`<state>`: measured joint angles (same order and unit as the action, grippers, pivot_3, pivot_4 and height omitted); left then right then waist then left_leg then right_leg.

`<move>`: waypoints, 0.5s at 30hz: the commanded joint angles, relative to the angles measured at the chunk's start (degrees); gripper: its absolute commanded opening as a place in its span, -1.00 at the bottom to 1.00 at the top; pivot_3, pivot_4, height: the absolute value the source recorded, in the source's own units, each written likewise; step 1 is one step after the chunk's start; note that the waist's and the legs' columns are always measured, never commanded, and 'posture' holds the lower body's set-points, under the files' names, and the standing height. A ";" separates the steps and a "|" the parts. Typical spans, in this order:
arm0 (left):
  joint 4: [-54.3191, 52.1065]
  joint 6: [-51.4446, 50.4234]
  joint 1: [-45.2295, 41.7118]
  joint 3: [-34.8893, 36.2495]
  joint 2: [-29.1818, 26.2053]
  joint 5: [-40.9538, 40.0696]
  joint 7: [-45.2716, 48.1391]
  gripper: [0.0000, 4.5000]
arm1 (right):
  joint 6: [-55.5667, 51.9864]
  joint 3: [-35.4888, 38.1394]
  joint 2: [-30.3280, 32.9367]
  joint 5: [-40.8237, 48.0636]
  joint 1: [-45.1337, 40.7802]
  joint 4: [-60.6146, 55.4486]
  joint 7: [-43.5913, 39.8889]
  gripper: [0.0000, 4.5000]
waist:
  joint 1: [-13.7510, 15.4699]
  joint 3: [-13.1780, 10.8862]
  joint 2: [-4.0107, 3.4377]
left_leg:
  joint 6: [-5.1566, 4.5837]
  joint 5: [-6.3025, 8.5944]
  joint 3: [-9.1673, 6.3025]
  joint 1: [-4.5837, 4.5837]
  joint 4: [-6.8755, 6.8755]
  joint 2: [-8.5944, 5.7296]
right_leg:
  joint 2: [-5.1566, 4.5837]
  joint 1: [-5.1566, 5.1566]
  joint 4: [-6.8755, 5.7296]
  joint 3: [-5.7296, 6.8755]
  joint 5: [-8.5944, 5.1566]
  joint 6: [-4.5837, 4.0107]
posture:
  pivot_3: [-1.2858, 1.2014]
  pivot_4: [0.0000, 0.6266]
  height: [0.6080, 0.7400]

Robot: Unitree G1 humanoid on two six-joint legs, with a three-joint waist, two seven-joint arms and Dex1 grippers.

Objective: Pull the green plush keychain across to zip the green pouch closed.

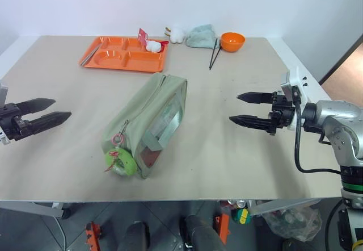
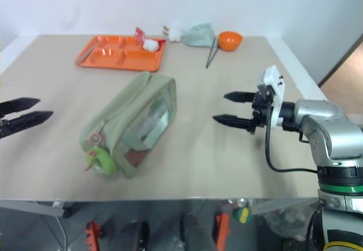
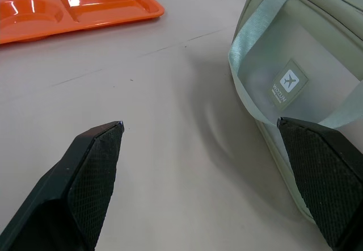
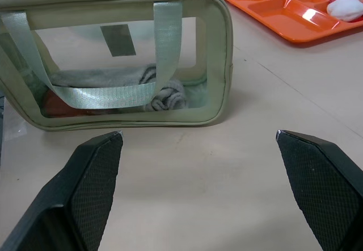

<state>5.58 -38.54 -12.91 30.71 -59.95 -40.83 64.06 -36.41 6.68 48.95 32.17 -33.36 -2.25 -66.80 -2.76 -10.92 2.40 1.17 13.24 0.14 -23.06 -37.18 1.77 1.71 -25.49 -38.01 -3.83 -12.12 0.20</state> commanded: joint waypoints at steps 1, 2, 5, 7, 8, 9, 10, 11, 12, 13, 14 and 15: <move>-0.56 1.09 -1.76 0.56 -0.25 -0.15 -0.12 1.00 | 0.39 -0.11 1.62 0.18 -2.28 -1.38 -1.35 0.99 | 0.00 0.00 0.00 | 0.00 0.00 0.00 0.00 0.00 0.00 | 0.00 0.00 0.00 0.00 0.00 0.00 | 0.03 -0.52 1.00; -1.11 1.27 -2.20 0.18 -0.28 -0.23 0.18 1.00 | 0.91 -0.79 1.91 -0.46 -3.69 -0.84 -1.98 0.99 | -0.01 -0.01 -0.02 | 0.00 0.00 0.00 0.00 -0.01 0.00 | 0.00 0.00 -0.01 -0.01 0.00 0.00 | 0.03 -0.52 1.00; -1.81 1.72 -4.26 -1.09 -0.76 -0.22 1.31 1.00 | 3.14 -2.82 1.97 -2.85 -7.74 1.32 -2.75 0.99 | -0.05 -0.02 -0.04 | 0.00 0.00 0.02 0.00 -0.13 0.00 | 0.01 -0.01 -0.08 -0.02 0.03 0.03 | 0.03 -0.52 1.00; -2.40 1.47 -7.30 -2.56 -1.16 -0.73 1.86 1.00 | 6.70 -5.97 2.28 -6.76 -11.14 2.86 -3.85 0.99 | -0.01 -0.02 -0.03 | 0.00 0.00 0.03 0.00 -0.17 0.00 | 0.03 0.00 -0.08 -0.01 0.06 0.02 | 0.03 -0.52 1.00; -2.74 1.24 -9.38 -3.59 -1.32 -1.16 2.35 1.00 | 8.79 -7.93 2.35 -8.82 -13.24 3.50 -4.88 0.99 | 0.00 -0.02 -0.03 | 0.00 0.00 0.02 0.00 -0.19 0.00 | 0.03 0.01 -0.09 0.00 0.06 0.02 | 0.03 -0.52 1.00; -3.03 0.96 -11.23 -4.55 -1.45 -1.49 2.86 1.00 | 11.08 -9.64 2.29 -10.75 -15.13 4.09 -5.93 0.99 | 0.00 -0.02 -0.04 | 0.00 0.00 0.01 0.00 -0.21 -0.01 | 0.03 0.02 -0.09 0.00 0.06 0.02 | 0.03 -0.52 1.00; -3.43 0.74 -12.69 -5.43 -1.59 -1.68 3.42 1.00 | 13.44 -11.15 2.17 -12.55 -16.85 4.72 -6.86 0.99 | 0.00 -0.02 -0.04 | 0.00 0.00 0.02 -0.01 -0.23 -0.01 | 0.03 0.01 -0.09 0.00 0.08 0.04 | 0.03 -0.52 1.00; -4.14 0.72 -14.44 -6.68 -1.77 -1.89 4.42 1.00 | 16.65 -13.35 1.96 -15.11 -19.36 5.78 -8.17 0.99 | 0.01 -0.02 -0.04 | 0.01 -0.01 0.02 -0.03 -0.22 -0.02 | 0.03 0.01 -0.08 0.00 0.09 0.06 | 0.03 -0.52 1.00; -4.86 0.37 -16.17 -7.83 -1.88 -2.36 5.32 1.00 | 20.37 -15.45 1.46 -17.77 -21.92 7.19 -9.28 0.99 | 0.01 -0.03 -0.04 | 0.01 -0.01 0.03 -0.02 -0.21 -0.04 | 0.03 0.01 -0.09 -0.03 0.08 0.07 | 0.03 -0.52 1.00; -5.42 0.02 -17.78 -8.85 -1.86 -2.77 6.15 1.00 | 23.54 -17.24 0.76 -19.95 -24.33 8.82 -10.18 0.99 | -0.04 -0.03 -0.05 | 0.01 -0.01 0.05 -0.04 -0.20 -0.04 | 0.02 -0.01 -0.08 -0.04 0.08 0.08 | 0.03 -0.52 1.00; -6.15 -0.51 -19.51 -9.72 -1.68 -3.51 6.81 1.00 | 26.36 -18.86 -0.43 -21.62 -27.04 10.60 -11.13 0.99 | -0.09 -0.03 -0.05 | 0.01 -0.01 0.07 -0.05 -0.20 -0.05 | 0.02 -0.02 -0.08 -0.05 0.08 0.08 | 0.03 -0.52 1.00; -6.53 -1.08 -21.00 -10.45 -1.49 -4.13 7.32 1.00 | 28.52 -20.06 -1.80 -22.72 -29.37 12.38 -11.92 0.99 | -0.20 -0.03 -0.05 | 0.01 0.00 0.11 -0.06 -0.20 -0.04 | 0.03 -0.05 -0.08 -0.07 0.08 0.08 | 0.03 -0.52 1.00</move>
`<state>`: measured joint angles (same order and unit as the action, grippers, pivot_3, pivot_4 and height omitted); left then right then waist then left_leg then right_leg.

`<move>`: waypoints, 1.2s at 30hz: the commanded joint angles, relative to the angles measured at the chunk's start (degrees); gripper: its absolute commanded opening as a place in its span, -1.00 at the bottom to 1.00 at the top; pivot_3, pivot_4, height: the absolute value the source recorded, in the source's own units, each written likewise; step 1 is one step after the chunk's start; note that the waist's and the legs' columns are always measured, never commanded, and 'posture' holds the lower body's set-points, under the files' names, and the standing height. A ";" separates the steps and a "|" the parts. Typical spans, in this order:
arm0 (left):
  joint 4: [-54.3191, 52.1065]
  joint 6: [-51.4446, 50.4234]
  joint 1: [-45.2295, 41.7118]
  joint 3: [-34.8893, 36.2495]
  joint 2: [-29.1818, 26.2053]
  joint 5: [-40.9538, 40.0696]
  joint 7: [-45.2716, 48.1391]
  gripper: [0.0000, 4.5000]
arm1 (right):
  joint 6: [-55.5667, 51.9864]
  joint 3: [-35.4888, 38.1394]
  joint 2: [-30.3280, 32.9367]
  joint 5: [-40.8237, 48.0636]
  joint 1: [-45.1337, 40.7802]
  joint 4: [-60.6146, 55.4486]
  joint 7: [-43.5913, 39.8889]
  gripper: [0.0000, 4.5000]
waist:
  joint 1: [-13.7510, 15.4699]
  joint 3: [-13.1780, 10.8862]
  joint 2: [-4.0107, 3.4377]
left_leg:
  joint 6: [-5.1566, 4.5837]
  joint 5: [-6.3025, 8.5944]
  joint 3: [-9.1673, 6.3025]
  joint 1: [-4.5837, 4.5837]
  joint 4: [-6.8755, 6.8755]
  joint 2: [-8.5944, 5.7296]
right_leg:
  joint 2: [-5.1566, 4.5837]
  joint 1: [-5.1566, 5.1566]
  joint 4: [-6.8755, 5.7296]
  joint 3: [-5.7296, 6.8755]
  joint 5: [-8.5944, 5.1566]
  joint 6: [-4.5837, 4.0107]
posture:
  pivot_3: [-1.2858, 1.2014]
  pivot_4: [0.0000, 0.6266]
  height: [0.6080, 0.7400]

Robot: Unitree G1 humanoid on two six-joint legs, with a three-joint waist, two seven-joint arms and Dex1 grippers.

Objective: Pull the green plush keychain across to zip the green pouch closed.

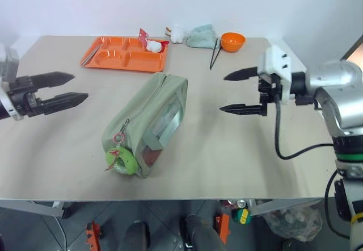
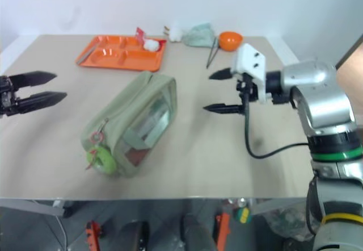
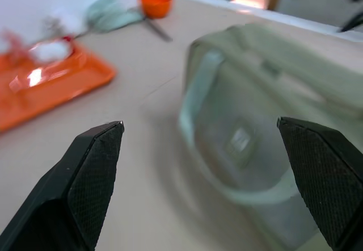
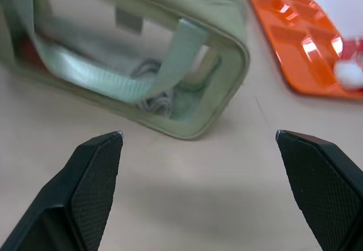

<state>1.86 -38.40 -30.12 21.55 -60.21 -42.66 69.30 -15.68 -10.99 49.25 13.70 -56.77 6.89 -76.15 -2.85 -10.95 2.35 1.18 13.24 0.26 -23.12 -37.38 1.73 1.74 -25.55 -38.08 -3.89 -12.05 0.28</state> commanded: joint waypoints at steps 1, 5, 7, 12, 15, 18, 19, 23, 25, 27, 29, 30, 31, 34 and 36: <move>-3.33 -1.59 -5.21 -2.13 -1.01 -2.80 2.71 1.00 | 10.27 -3.65 -3.80 -5.29 -8.46 5.22 -3.60 0.99 | -0.21 0.00 0.00 | 0.00 0.01 0.02 0.00 0.00 0.01 | 0.01 -0.01 -0.01 -0.01 0.00 0.00 | 0.03 -0.52 1.00; -5.13 -1.84 -8.50 -5.15 -0.16 -2.82 3.76 1.00 | 19.50 -7.62 -9.99 -9.52 -16.45 13.91 -6.96 0.99 | -0.35 0.00 0.00 | -0.01 0.01 -0.08 -0.04 0.02 0.06 | 0.12 -0.07 -0.08 -0.02 -0.03 -0.06 | 0.03 -0.52 1.00; -5.65 -1.89 -8.93 -5.73 0.11 -2.84 3.82 1.00 | 22.49 -8.86 -12.84 -10.47 -19.39 17.61 -8.60 0.99 | -0.34 0.00 0.00 | -0.01 0.01 -0.14 -0.07 0.02 0.05 | 0.12 -0.07 -0.12 0.01 -0.06 -0.09 | 0.03 -0.52 1.00; -8.16 -3.36 -7.36 -4.42 0.45 -4.59 3.06 1.00 | 28.02 -11.30 -18.24 -10.83 -22.05 20.97 -13.89 0.99 | -0.33 0.00 0.00 | -0.01 0.01 -0.16 -0.14 -0.01 0.05 | 0.07 -0.11 -0.14 0.02 -0.06 -0.09 | 0.03 -0.52 1.00; -9.61 -4.34 -6.12 -3.24 0.51 -5.77 2.44 1.00 | 30.79 -12.42 -20.23 -11.56 -22.57 22.75 -15.09 0.99 | -0.24 0.00 0.00 | 0.00 0.01 -0.16 -0.14 -0.03 0.04 | 0.00 -0.11 -0.17 0.02 -0.05 -0.09 | 0.03 -0.52 1.00; -11.16 -5.45 -5.35 -2.25 0.65 -7.51 1.50 1.00 | 34.77 -14.15 -23.13 -13.93 -24.16 26.97 -13.63 0.99 | -0.09 0.00 0.00 | 0.02 0.00 -0.17 -0.15 -0.09 0.04 | -0.04 -0.11 -0.21 0.04 -0.05 -0.09 | 0.03 -0.52 1.00; -11.62 -5.67 -5.26 -2.16 0.77 -7.92 1.10 1.00 | 35.79 -14.52 -24.29 -14.49 -24.68 28.39 -13.23 0.99 | -0.10 0.00 0.00 | 0.02 -0.01 -0.16 -0.15 -0.12 0.03 | -0.03 -0.11 -0.22 0.05 -0.04 -0.08 | 0.03 -0.52 1.00; -12.84 -5.72 -4.80 -2.35 1.28 -8.66 -0.39 1.00 | 38.64 -14.88 -27.02 -15.87 -25.67 32.47 -12.99 0.99 | -0.01 0.00 0.00 | 0.14 -0.08 -0.20 -0.12 -0.13 0.04 | 0.00 -0.11 -0.28 0.11 -0.02 -0.12 | 0.03 -0.52 1.00; -13.57 -5.72 -4.35 -2.27 1.52 -9.06 -1.04 1.00 | 39.98 -15.02 -27.89 -16.58 -25.87 34.11 -12.76 0.99 | 0.06 0.00 0.00 | 0.19 -0.11 -0.26 -0.13 -0.12 0.03 | 0.00 -0.10 -0.31 0.15 -0.03 -0.13 | 0.03 -0.52 1.00; -13.95 -5.87 -3.99 -1.92 1.71 -9.64 -1.69 1.00 | 41.18 -15.06 -28.30 -17.35 -25.96 35.58 -12.60 0.64 | 0.07 0.00 0.00 | 0.22 -0.13 -0.28 -0.13 -0.13 0.02 | 0.00 -0.10 -0.35 0.16 -0.03 -0.14 | 0.03 -0.52 1.00; -14.15 -5.97 -3.66 -1.53 1.84 -10.15 -2.17 1.00 | 42.02 -15.05 -28.33 -17.90 -25.84 36.55 -12.93 0.33 | 0.08 0.00 0.00 | 0.23 -0.13 -0.28 -0.13 -0.13 0.02 | -0.01 -0.10 -0.37 0.16 -0.03 -0.14 | 0.03 -0.52 1.00; -14.20 -6.05 -3.46 -1.26 1.88 -10.44 -2.41 1.00 | 42.15 -15.02 -28.19 -17.95 -25.65 36.74 -13.44 0.19 | 0.08 0.00 0.00 | 0.25 -0.14 -0.29 -0.13 -0.13 0.02 | -0.01 -0.10 -0.38 0.16 -0.03 -0.14 | 0.03 -0.52 1.00; -14.21 -6.13 -3.32 -1.05 1.91 -10.66 -2.57 1.00 | 42.22 -14.96 -28.09 -17.92 -25.53 36.89 -13.87 0.04 | 0.08 0.00 0.00 | 0.25 -0.14 -0.29 -0.12 -0.13 0.01 | -0.01 -0.11 -0.39 0.16 -0.03 -0.14 | 0.03 -0.52 1.00; -13.88 -6.03 -3.40 -0.95 1.94 -10.79 -2.88 1.00 | 42.42 -14.80 -27.95 -18.06 -25.45 37.36 -14.19 -0.42 | 0.07 0.00 0.00 | 0.26 -0.15 -0.31 -0.11 -0.13 0.01 | 0.00 -0.11 -0.42 0.17 -0.03 -0.15 | 0.03 -0.52 1.00; -13.70 -5.96 -3.54 -1.04 2.00 -10.83 -3.03 1.00 | 42.66 -14.88 -27.89 -18.44 -25.51 37.85 -13.95 -0.75 | 0.05 0.00 0.00 | 0.26 -0.15 -0.31 -0.09 -0.13 0.02 | 0.01 -0.11 -0.45 0.17 -0.04 -0.17 | 0.03 -0.52 1.00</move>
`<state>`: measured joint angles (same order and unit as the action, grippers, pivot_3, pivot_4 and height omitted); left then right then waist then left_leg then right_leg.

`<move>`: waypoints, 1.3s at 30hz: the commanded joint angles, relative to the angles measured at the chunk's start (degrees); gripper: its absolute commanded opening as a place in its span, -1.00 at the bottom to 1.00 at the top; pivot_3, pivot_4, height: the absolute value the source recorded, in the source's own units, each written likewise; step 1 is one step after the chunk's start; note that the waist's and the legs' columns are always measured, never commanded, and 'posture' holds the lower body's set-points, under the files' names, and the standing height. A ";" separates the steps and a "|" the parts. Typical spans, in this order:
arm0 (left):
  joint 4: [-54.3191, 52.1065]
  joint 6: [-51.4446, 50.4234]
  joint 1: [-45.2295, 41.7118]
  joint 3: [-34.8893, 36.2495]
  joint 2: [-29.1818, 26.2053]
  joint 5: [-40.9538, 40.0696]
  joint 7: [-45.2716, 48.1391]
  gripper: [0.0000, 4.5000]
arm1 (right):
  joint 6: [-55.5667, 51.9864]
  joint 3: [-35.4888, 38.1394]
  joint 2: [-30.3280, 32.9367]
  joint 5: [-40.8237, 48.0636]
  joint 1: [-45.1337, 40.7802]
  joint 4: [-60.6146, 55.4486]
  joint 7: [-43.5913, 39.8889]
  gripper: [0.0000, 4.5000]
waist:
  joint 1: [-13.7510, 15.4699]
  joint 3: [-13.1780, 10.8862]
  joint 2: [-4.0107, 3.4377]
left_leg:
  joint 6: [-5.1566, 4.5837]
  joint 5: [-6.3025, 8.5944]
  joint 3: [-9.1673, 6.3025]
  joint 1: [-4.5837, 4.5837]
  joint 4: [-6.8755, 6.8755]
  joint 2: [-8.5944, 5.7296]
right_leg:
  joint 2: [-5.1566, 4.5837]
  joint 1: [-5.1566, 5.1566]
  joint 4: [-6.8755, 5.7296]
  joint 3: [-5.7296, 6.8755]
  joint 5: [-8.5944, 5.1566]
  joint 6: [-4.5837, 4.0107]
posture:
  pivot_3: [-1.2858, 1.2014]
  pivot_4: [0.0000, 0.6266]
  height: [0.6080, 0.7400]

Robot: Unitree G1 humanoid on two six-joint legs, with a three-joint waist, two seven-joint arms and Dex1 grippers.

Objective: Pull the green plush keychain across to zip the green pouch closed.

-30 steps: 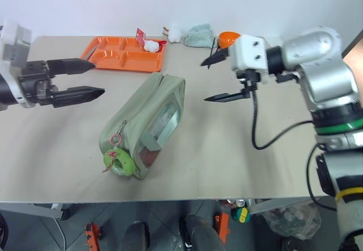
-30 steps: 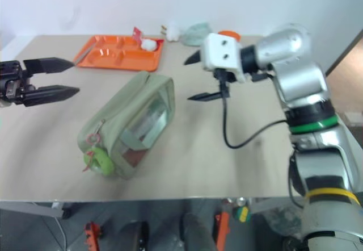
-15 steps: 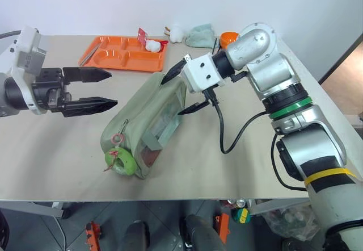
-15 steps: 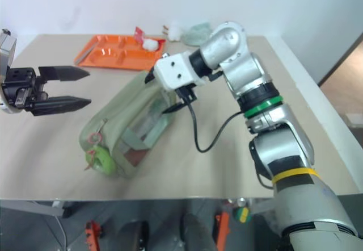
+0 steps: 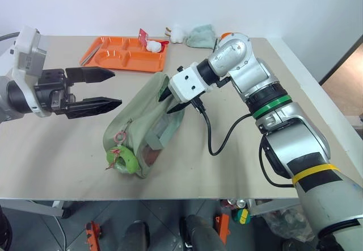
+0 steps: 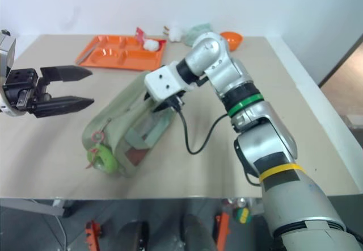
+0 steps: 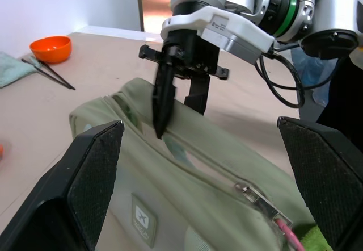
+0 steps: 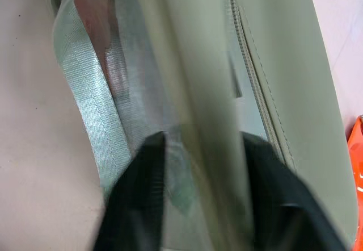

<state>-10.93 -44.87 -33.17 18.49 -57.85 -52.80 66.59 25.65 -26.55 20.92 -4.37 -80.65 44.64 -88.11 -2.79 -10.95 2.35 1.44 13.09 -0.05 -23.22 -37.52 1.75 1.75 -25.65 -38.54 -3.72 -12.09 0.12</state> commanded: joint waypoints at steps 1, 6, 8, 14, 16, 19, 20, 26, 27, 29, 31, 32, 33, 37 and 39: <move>-0.88 0.56 -0.54 1.93 -0.30 -0.69 -0.41 1.00 | 1.49 0.63 0.50 -0.58 -1.64 0.36 -1.93 -0.91 | -0.01 0.00 0.00 | 0.00 0.00 0.00 0.01 0.00 0.00 | 0.01 0.00 -0.03 0.00 -0.01 -0.02 | 0.03 -0.52 1.00; -0.82 1.04 -0.51 1.74 0.20 -0.53 -0.76 1.00 | 1.92 0.35 1.36 -1.08 -1.03 0.70 -3.33 -0.99 | 0.01 0.00 0.00 | 0.06 -0.04 -0.07 0.05 -0.01 -0.02 | 0.02 0.00 -0.18 0.04 -0.05 -0.08 | 0.03 -0.52 1.00; -0.86 1.09 -0.59 1.87 0.62 -0.69 -1.13 1.00 | 1.53 -0.05 2.05 -0.82 -0.40 0.25 -4.23 -0.99 | 0.01 0.00 0.00 | 0.10 -0.06 -0.12 0.06 -0.02 -0.04 | 0.01 0.00 -0.24 0.09 -0.06 -0.09 | 0.03 -0.52 1.00; -1.10 1.34 -0.08 2.24 1.78 -0.88 -1.87 1.00 | -2.53 1.80 2.58 -5.17 -1.79 3.14 8.15 -0.99 | 0.01 0.00 0.00 | 0.23 -0.15 -0.18 0.10 -0.09 -0.08 | -0.02 0.00 -0.43 0.13 -0.06 -0.10 | 0.03 -0.52 1.00; -1.47 1.33 0.36 2.66 2.31 -1.11 -2.24 1.00 | -5.15 2.72 3.31 -4.87 -3.05 3.21 8.65 -0.99 | 0.01 0.00 0.00 | 0.34 -0.24 -0.20 0.11 -0.09 -0.09 | -0.02 0.00 -0.45 0.15 -0.03 -0.14 | 0.03 -0.52 1.00; -2.50 1.38 1.29 3.00 3.66 -1.69 -2.98 1.00 | -13.04 4.81 4.36 -3.19 -5.70 1.32 7.60 -0.99 | 0.10 0.00 0.00 | 0.35 -0.29 -0.25 0.09 -0.09 -0.10 | -0.03 0.00 -0.46 0.20 0.00 -0.16 | 0.03 -0.52 1.00; -2.72 1.43 1.43 2.80 4.06 -1.74 -3.20 1.00 | -14.07 5.04 4.74 -3.28 -6.36 0.80 7.71 -0.99 | 0.09 0.00 0.00 | 0.36 -0.29 -0.28 0.08 -0.09 -0.10 | -0.04 0.01 -0.46 0.24 0.00 -0.17 | 0.03 -0.52 1.00; -2.20 2.23 0.53 1.08 5.96 -1.26 -3.41 1.00 | -15.50 4.73 7.78 -5.39 -8.05 -1.83 7.06 -0.99 | -0.18 0.00 0.00 | 0.34 -0.27 -0.23 0.03 0.07 -0.05 | 0.01 -0.16 -0.45 0.19 -0.08 -0.25 | 0.03 -0.52 1.00; -1.98 2.46 0.31 0.79 6.20 -1.20 -3.32 1.00 | -16.49 4.58 8.21 -5.76 -8.18 -2.36 6.78 -0.99 | -0.10 0.00 0.00 | 0.34 -0.27 -0.25 0.02 0.10 -0.05 | 0.02 -0.18 -0.46 0.20 -0.10 -0.28 | 0.03 -0.52 1.00; -1.73 2.77 -0.02 0.31 6.55 -1.06 -3.30 1.00 | -17.84 4.51 8.72 -6.10 -8.10 -3.18 6.21 -0.99 | -0.08 0.00 0.00 | 0.34 -0.27 -0.30 -0.02 0.12 -0.03 | 0.03 -0.21 -0.48 0.26 -0.13 -0.33 | 0.03 -0.52 1.00; -1.39 3.14 -0.33 -0.17 7.02 -0.85 -3.10 1.00 | -22.79 4.15 9.24 -6.26 -7.34 -5.66 4.22 -0.99 | -0.12 0.00 0.00 | 0.34 -0.27 -0.29 -0.04 0.12 -0.02 | 0.03 -0.24 -0.49 0.25 -0.12 -0.35 | 0.03 -0.52 1.00; -1.23 3.31 -0.47 -0.45 7.21 -0.75 -2.97 1.00 | -27.27 4.16 9.14 -5.84 -6.89 -7.38 2.97 -0.99 | -0.14 0.00 0.00 | 0.34 -0.27 -0.28 -0.06 0.12 -0.02 | 0.03 -0.27 -0.50 0.24 -0.12 -0.35 | 0.03 -0.52 1.00; -1.12 3.50 -0.55 -0.66 7.35 -0.66 -2.83 1.00 | -30.94 4.11 9.10 -5.68 -6.49 -8.81 2.09 -0.99 | -0.16 0.00 0.00 | 0.34 -0.27 -0.27 -0.06 0.12 -0.02 | 0.04 -0.29 -0.51 0.22 -0.12 -0.35 | 0.03 -0.52 1.00; -0.83 3.76 -0.89 -1.15 7.69 -0.67 -2.51 1.00 | -42.70 3.67 9.88 -4.68 -4.71 -15.98 -2.13 -0.99 | -0.07 0.00 0.00 | 0.34 -0.27 -0.31 -0.06 0.11 0.00 | 0.07 -0.29 -0.53 0.27 -0.12 -0.36 | 0.03 -0.52 1.00; -0.84 4.03 -1.09 -1.25 7.69 -0.55 -2.27 1.00 | -48.54 3.17 10.27 -4.07 -3.86 -20.29 -3.71 -0.99 | -0.04 0.00 0.00 | 0.34 -0.27 -0.32 -0.08 0.09 -0.01 | 0.09 -0.29 -0.53 0.29 -0.13 -0.36 | 0.03 -0.52 1.00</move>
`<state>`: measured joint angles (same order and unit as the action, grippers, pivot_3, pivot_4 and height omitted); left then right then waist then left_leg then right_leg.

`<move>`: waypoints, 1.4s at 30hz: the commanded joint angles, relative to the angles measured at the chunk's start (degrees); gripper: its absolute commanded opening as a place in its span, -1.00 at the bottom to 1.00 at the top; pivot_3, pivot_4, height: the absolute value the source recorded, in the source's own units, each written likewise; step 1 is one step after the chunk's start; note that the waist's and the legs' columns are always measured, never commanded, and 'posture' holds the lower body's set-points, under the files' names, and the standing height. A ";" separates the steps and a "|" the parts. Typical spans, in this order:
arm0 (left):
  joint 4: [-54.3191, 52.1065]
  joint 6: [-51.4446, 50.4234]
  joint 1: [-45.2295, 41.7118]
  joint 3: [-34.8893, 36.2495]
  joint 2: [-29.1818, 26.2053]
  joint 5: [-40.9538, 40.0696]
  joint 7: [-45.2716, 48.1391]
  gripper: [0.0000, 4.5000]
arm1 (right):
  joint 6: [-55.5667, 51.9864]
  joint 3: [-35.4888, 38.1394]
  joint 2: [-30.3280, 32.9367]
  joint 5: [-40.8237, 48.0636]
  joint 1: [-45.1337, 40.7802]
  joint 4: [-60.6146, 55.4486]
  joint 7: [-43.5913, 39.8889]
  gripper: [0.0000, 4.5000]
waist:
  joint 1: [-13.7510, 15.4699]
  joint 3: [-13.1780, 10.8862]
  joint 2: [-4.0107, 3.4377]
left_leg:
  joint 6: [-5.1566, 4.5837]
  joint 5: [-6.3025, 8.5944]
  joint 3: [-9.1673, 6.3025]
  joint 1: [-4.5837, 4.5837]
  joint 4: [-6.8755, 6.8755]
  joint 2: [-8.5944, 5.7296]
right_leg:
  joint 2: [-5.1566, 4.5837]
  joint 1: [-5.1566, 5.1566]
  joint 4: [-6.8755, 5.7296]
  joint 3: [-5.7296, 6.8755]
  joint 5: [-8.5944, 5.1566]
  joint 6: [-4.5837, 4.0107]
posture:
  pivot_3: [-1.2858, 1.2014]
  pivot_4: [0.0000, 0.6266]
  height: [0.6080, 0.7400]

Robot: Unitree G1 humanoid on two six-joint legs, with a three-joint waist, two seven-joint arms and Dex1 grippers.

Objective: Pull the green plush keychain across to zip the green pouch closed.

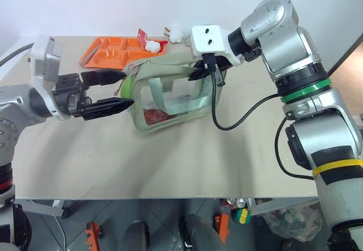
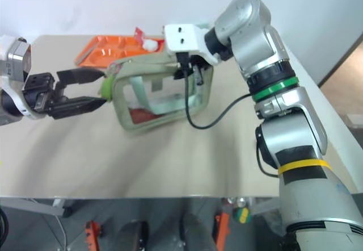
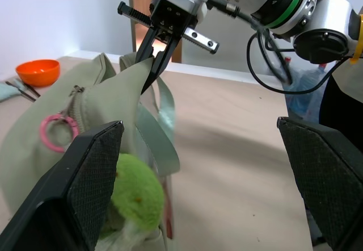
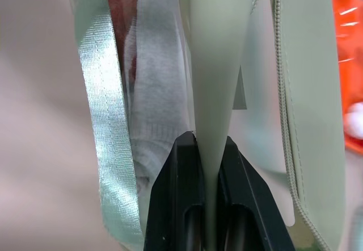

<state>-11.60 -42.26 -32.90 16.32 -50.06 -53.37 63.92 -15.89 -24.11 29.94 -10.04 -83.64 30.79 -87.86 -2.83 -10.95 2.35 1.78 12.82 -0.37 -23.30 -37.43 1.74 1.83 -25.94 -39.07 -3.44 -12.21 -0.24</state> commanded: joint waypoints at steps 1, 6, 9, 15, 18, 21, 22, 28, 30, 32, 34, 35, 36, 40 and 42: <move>-0.16 1.75 -1.47 0.77 -0.18 0.39 0.54 1.00 | -9.37 0.41 1.37 1.95 -0.57 -8.13 -4.35 -0.99 | 0.00 0.00 0.00 | 0.00 0.00 0.02 -0.01 0.00 -0.01 | -0.01 -0.02 -0.01 -0.02 0.00 0.00 | 0.03 -0.52 1.00; 1.11 3.50 -1.35 2.04 -1.69 2.28 0.90 1.00 | -26.63 -2.04 0.44 4.91 1.33 -18.56 -3.79 -0.99 | -0.04 0.00 0.00 | 0.00 0.00 0.01 -0.02 0.00 0.00 | 0.00 -0.04 0.00 -0.01 -0.01 0.00 | 0.03 -0.52 1.00; 1.83 4.01 -0.62 3.24 -2.73 2.43 1.40 1.00 | -34.93 -3.42 -0.19 5.80 2.08 -21.80 -0.57 -0.99 | -0.03 0.00 0.00 | 0.00 0.00 -0.04 -0.02 0.00 0.03 | 0.03 -0.04 -0.02 0.05 -0.02 -0.04 | 0.03 -0.52 1.00; 1.87 4.21 -0.36 3.57 -2.82 2.36 1.31 1.00 | -40.45 -7.37 1.12 5.62 -0.04 -20.21 0.63 -0.99 | 0.03 0.00 0.00 | 0.00 0.00 -0.02 -0.02 -0.04 -0.03 | -0.03 -0.02 -0.02 0.06 -0.03 -0.03 | 0.03 -0.52 1.00; 1.55 4.15 -0.09 3.53 -2.60 2.16 1.23 1.00 | -40.94 -8.08 0.43 5.67 -3.81 -15.67 0.88 -0.99 | 0.02 0.00 0.00 | 0.00 0.00 0.00 -0.03 -0.06 -0.03 | -0.04 -0.03 -0.02 0.06 -0.02 -0.01 | 0.03 -0.52 1.00; 1.38 4.06 0.13 3.45 -2.38 1.99 1.13 1.00 | -39.45 -8.57 0.18 5.72 -6.50 -12.03 1.06 -0.99 | 0.02 0.00 0.00 | 0.00 0.00 0.00 -0.03 -0.06 -0.02 | -0.03 -0.04 -0.02 0.07 -0.02 -0.02 | 0.03 -0.52 1.00; 1.34 4.09 0.24 3.39 -2.28 2.00 1.07 1.00 | -38.05 -8.72 0.27 5.59 -7.09 -11.13 1.05 -0.99 | 0.02 0.00 0.00 | 0.00 0.00 0.00 -0.03 -0.05 -0.01 | -0.02 -0.04 -0.02 0.07 -0.02 -0.03 | 0.03 -0.52 1.00; 1.28 4.06 0.91 3.43 -1.84 1.74 0.85 1.00 | -33.10 -8.82 0.87 5.00 -9.65 -7.20 -0.25 -0.99 | -0.01 0.00 0.00 | -0.01 0.01 0.00 -0.08 0.00 -0.01 | -0.02 -0.12 -0.01 0.05 -0.05 -0.02 | 0.03 -0.52 1.00; 1.34 4.15 1.00 3.43 -1.70 1.78 0.83 1.00 | -32.25 -8.78 0.84 4.73 -9.80 -6.58 -0.12 -0.99 | -0.02 0.00 0.00 | -0.01 0.01 0.02 -0.14 0.01 -0.01 | -0.01 -0.20 -0.01 0.04 -0.05 -0.03 | 0.03 -0.52 1.00; 1.35 4.17 0.81 3.40 -1.38 1.74 0.67 1.00 | -32.03 -8.81 0.59 4.73 -9.03 -6.97 0.26 -0.99 | -0.02 0.00 0.00 | -0.01 0.01 0.01 -0.16 0.03 0.01 | 0.01 -0.22 -0.01 0.05 -0.05 -0.03 | 0.03 -0.52 1.00; 1.25 4.12 0.58 3.28 -1.13 1.74 0.47 1.00 | -32.39 -8.89 0.10 4.82 -7.33 -8.39 1.00 -0.99 | -0.02 0.00 0.00 | -0.02 0.02 0.00 -0.17 0.03 0.01 | 0.01 -0.23 -0.01 0.05 -0.06 -0.04 | 0.03 -0.52 1.00; 1.19 4.09 0.53 3.23 -1.09 1.75 0.43 1.00 | -32.84 -8.96 -0.09 5.03 -6.58 -9.24 1.07 -0.99 | -0.02 0.00 0.00 | -0.02 0.02 0.00 -0.17 0.03 0.01 | 0.01 -0.23 -0.01 0.05 -0.06 -0.04 | 0.03 -0.52 1.00; 1.19 4.08 0.44 3.17 -1.07 1.78 0.39 1.00 | -33.17 -9.05 -0.13 5.29 -5.57 -10.50 1.08 -0.99 | -0.02 0.00 0.00 | -0.02 0.02 0.00 -0.17 0.02 0.02 | 0.01 -0.23 -0.01 0.05 -0.06 -0.04 | 0.03 -0.52 1.00; 1.17 3.74 0.37 3.46 -1.49 1.49 0.37 1.00 | -34.70 -9.31 0.20 6.25 -2.62 -15.59 0.31 -0.99 | 0.00 0.00 0.00 | -0.02 0.02 -0.01 -0.19 0.01 0.01 | 0.00 -0.22 -0.02 0.06 -0.05 -0.04 | 0.03 -0.52 1.00; 1.28 3.45 0.23 3.66 -1.82 1.36 0.32 1.00 | -35.63 -9.35 -0.16 6.78 -1.00 -17.65 0.64 -0.99 | -0.01 0.01 0.01 | -0.02 0.01 -0.01 -0.19 0.00 0.02 | 0.00 -0.23 -0.02 0.06 -0.05 -0.03 | 0.03 -0.52 1.00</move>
<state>-9.50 -38.87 -31.80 18.34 -50.79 -51.29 64.20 -50.74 -34.04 29.71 -4.31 -84.29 16.06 -87.22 -2.85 -10.95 2.36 1.76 12.84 -0.38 -23.48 -37.43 1.75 1.83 -26.16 -39.09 -3.38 -12.26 -0.28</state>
